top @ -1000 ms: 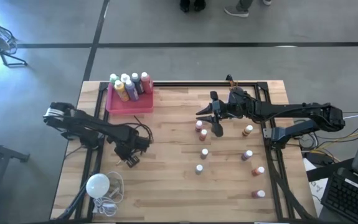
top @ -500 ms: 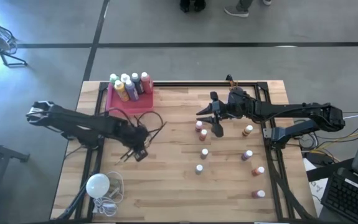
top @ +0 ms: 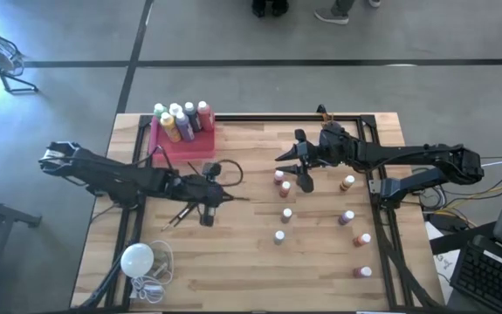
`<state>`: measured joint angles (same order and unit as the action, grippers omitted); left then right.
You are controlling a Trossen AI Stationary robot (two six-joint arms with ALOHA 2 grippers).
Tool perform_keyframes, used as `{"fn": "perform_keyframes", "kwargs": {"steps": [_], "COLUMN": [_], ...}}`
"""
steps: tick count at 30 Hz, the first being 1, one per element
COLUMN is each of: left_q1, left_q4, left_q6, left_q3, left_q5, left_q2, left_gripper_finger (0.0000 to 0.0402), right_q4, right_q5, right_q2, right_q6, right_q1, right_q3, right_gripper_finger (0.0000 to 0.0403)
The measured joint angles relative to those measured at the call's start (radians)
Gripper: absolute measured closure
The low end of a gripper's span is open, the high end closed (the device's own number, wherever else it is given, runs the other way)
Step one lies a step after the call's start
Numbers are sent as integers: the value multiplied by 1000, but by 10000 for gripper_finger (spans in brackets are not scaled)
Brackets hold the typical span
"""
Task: Pick & Place Paint Supplies
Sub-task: Put the gold paint brush into the purple cup
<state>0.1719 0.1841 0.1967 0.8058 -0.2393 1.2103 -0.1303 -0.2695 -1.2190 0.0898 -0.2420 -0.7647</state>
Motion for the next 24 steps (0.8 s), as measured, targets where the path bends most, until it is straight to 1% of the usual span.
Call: {"fn": "perform_keyframes", "kwargs": {"steps": [3,6,8,11,13,15,18,21,24], "left_q1": [22,53,76,104,110,110,107,107,106], "left_q4": [-6,-47,-92,-199,-302,-421,-626,-816,-975], "left_q6": [160,349,507,782,970,1137,1372,1631,1815], "left_q3": [0,0,-1,-1,-1,-1,-1,-1,-1], "left_q5": [-137,-228,-292,-420,-500,-570,-643,-679,-679], "left_q2": [29,64,94,147,189,231,295,349,389], "left_gripper_finger": [399,399,399,399,399,399,397,399,399], "right_q4": [1,17,44,75,76,74,68,44,28], "right_q5": [0,0,0,-1,-17,-67,-136,-155,-158], "right_q2": [0,0,0,0,0,0,0,0,0], "right_q6": [-4,-21,-48,-73,-105,-143,-181,-195,-196], "right_q1": [0,0,1,12,20,25,41,66,85], "right_q3": [0,0,0,11,22,31,41,51,53], "right_gripper_finger": [266,261,259,255,253,250,247,245,249]}}
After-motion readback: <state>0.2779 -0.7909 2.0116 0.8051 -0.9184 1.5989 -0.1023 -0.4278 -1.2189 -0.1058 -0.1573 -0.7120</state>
